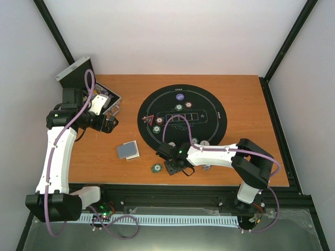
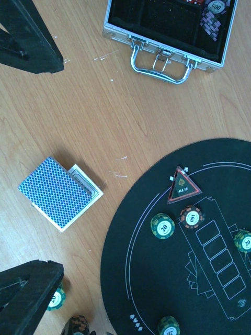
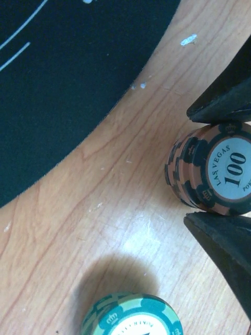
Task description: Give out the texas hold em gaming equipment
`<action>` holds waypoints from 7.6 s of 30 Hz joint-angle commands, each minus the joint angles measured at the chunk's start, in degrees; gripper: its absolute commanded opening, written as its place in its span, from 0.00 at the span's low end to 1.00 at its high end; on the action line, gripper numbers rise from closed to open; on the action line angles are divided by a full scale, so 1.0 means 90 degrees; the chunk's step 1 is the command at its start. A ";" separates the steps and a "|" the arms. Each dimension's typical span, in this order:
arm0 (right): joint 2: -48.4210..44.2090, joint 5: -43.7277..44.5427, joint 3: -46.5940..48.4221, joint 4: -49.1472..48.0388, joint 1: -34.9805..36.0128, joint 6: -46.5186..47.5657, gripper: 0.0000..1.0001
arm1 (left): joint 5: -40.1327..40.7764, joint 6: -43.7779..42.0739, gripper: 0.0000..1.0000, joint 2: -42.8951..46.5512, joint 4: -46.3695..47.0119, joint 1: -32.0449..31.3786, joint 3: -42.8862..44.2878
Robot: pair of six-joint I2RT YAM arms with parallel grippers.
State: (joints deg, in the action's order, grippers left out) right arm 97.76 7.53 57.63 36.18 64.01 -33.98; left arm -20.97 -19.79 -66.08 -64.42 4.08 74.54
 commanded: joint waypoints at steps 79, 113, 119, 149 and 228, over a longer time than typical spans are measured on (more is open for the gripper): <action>0.0554 0.0175 0.1378 0.0425 -0.4677 0.1834 0.75 | -0.0192 -0.0272 1.00 -0.0026 -0.0059 0.0035 0.0049; -0.2730 0.0216 -0.1867 0.1144 -0.2122 -0.0775 0.74 | -0.0247 -0.0132 1.00 0.0038 0.0129 0.0035 -0.0006; -0.2614 0.0169 -0.1900 0.1043 -0.2122 -0.0661 0.68 | -0.0236 -0.0124 1.00 0.0039 0.0122 0.0034 0.0041; -0.2548 0.0148 -0.1768 0.1138 -0.2122 -0.0578 0.41 | -0.0190 -0.0134 1.00 0.0050 0.0055 0.0035 0.0126; 0.3774 0.0151 0.6643 0.2320 -0.2287 0.1405 0.60 | -0.0333 -0.0082 1.00 -0.0006 0.0146 0.0035 -0.0094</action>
State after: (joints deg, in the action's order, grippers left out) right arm 135.57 6.24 116.97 54.59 43.27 -22.24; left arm -22.98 -21.21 -66.74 -63.90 4.08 73.47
